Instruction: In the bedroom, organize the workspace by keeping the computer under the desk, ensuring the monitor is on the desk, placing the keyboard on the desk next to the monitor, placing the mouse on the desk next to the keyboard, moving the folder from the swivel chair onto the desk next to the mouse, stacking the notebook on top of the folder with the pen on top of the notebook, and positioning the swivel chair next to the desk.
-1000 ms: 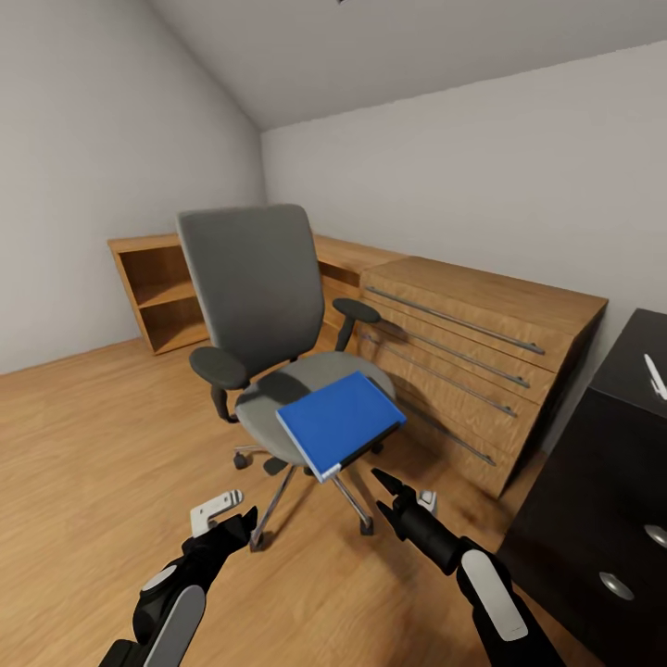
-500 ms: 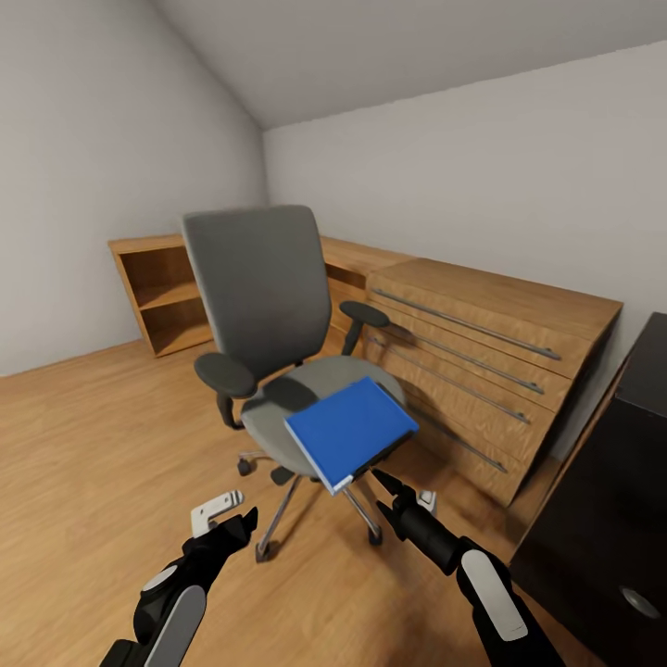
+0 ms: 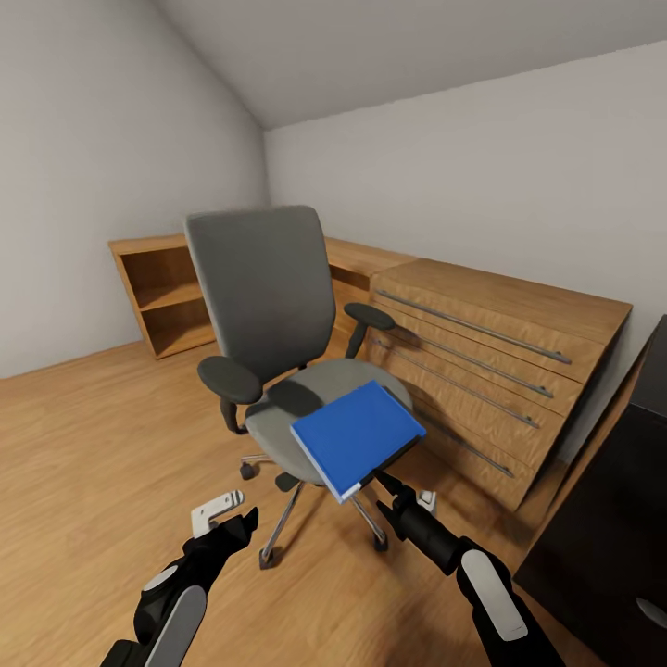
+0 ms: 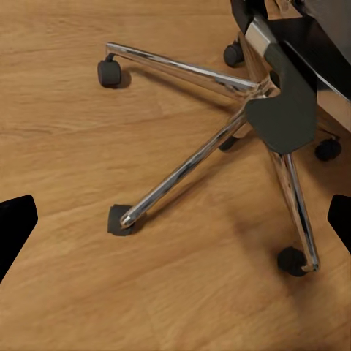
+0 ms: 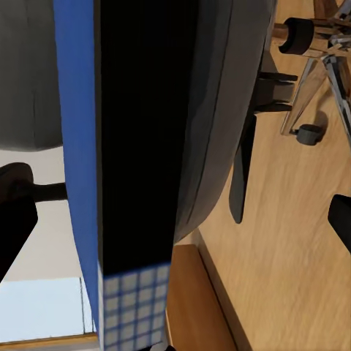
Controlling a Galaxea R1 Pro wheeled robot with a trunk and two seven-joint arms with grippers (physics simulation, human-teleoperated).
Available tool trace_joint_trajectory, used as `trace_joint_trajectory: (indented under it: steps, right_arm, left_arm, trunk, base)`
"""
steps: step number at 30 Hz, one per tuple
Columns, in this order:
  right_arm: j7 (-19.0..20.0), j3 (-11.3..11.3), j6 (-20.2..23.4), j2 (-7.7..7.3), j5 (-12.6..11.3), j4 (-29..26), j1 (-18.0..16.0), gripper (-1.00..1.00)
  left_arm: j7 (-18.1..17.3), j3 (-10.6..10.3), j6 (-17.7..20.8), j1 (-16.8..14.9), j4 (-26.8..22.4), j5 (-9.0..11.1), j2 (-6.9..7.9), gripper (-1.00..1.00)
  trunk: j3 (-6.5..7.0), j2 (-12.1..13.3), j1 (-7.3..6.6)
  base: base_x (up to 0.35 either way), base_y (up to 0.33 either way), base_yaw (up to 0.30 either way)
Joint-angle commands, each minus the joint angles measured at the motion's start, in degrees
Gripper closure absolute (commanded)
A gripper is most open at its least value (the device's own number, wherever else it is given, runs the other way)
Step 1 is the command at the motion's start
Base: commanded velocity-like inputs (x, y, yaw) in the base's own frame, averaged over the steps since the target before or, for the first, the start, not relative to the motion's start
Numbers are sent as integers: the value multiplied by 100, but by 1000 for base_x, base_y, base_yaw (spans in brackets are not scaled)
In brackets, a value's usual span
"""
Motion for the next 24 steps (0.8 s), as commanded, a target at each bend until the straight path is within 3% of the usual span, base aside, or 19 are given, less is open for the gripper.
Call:
trace_joint_trajectory:
  steps: [1,6,24]
  right_arm:
    - [0,-19,45,6,-25,0,-3,-100]
    - [-3,-19,45,6,-25,0,-3,-100]
    - [-3,-19,45,-1,-25,0,-3,-100]
  left_arm:
    - [57,-12,5,-4,-8,54,5,-100]
    - [61,-12,5,-4,-8,53,2,-100]
    - [65,-12,5,-4,-8,52,2,-100]
  trunk:
    - [-5,-2,-1]
    - [106,4,-14]
    - [146,46,-39]
  base:
    - [2,2,0]
    - [0,0,0]
    - [0,0,0]
